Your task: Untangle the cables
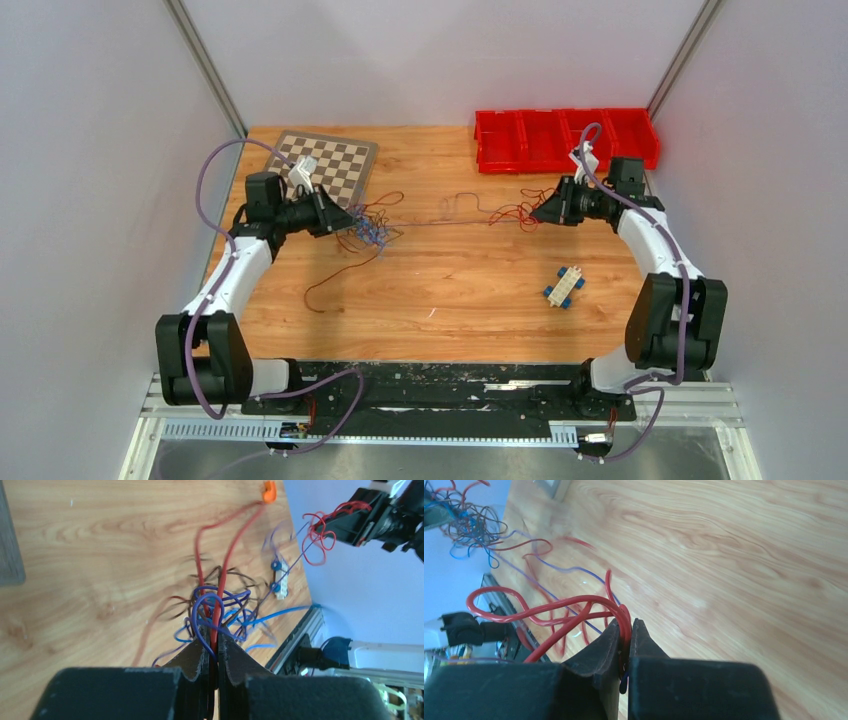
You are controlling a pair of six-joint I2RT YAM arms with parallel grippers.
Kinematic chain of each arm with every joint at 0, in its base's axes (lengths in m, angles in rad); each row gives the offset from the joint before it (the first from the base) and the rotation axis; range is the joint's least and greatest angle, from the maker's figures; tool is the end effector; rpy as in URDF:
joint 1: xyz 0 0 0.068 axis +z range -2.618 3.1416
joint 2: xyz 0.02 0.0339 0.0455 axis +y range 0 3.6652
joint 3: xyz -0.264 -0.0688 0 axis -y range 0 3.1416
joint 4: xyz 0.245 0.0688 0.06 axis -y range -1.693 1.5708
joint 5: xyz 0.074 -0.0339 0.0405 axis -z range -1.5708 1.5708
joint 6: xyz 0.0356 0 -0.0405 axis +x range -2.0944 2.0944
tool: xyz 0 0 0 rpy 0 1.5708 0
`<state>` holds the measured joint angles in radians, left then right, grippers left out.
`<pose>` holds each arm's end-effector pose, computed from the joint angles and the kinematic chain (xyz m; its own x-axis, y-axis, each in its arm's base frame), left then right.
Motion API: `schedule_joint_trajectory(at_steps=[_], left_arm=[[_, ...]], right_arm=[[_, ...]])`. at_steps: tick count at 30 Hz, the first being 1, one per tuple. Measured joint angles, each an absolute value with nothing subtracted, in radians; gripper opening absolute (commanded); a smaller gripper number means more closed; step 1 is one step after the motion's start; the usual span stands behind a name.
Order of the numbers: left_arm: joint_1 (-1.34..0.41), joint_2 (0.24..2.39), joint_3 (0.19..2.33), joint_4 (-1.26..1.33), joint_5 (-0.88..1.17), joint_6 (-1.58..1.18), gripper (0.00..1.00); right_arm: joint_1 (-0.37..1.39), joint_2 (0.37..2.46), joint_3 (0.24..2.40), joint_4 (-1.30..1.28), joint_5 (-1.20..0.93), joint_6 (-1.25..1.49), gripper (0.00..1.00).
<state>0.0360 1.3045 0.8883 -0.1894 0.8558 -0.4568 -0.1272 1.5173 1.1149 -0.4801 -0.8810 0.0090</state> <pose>0.2797 -0.0168 0.2686 -0.7738 -0.3172 -0.5483 0.2847 0.5990 -0.7484 0.3171 -0.0129 0.2617 -0.7697 0.1042 -0.6298 -0.3984 0.6925 0.6014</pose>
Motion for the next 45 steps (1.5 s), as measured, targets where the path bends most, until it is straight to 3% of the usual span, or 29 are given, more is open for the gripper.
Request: schedule_joint_trajectory(at_steps=[8, 18, 27, 28, 30, 31, 33, 34, 36, 38, 45], left_arm=[[0.091, 1.283, 0.888, -0.442, 0.886, -0.278, 0.00], [0.315, 1.312, 0.880, -0.543, 0.789, -0.104, 0.00], [0.056, 1.274, 0.947, -0.463, 0.937, -0.177, 0.00], [0.040, 1.262, 0.955, -0.449, 0.959, -0.188, 0.01], [0.012, 1.238, 0.976, -0.413, 1.005, -0.215, 0.09], [-0.002, 1.229, 0.980, -0.391, 1.019, -0.226, 0.11], [-0.019, 1.217, 0.981, -0.366, 1.018, -0.237, 0.27], [-0.024, 1.216, 0.981, -0.362, 0.997, -0.237, 0.43], [-0.025, 1.242, 0.981, -0.374, 0.936, -0.215, 0.62], [-0.016, 1.288, 0.981, -0.404, 0.876, -0.172, 0.70], [0.011, 1.438, 0.946, -0.507, 0.735, -0.100, 0.79]], right_arm=[[-0.149, 1.448, 1.120, -0.623, -0.895, -0.071, 0.00], [-0.358, 1.450, 1.213, -0.675, -0.877, -0.157, 0.00], [-0.068, 1.446, 1.219, -0.708, -1.068, -0.143, 0.00], [-0.046, 1.443, 1.228, -0.711, -1.087, -0.134, 0.08], [-0.019, 1.433, 1.249, -0.707, -1.107, -0.120, 0.43], [-0.012, 1.427, 1.253, -0.704, -1.106, -0.114, 0.49], [-0.004, 1.415, 1.253, -0.694, -1.072, -0.118, 0.57], [-0.003, 1.414, 1.249, -0.689, -1.035, -0.130, 0.66], [-0.005, 1.429, 1.232, -0.691, -0.944, -0.160, 0.72], [-0.015, 1.471, 1.217, -0.704, -0.846, -0.194, 0.74], [0.000, 1.554, 1.187, -0.743, -0.718, -0.228, 0.81]])
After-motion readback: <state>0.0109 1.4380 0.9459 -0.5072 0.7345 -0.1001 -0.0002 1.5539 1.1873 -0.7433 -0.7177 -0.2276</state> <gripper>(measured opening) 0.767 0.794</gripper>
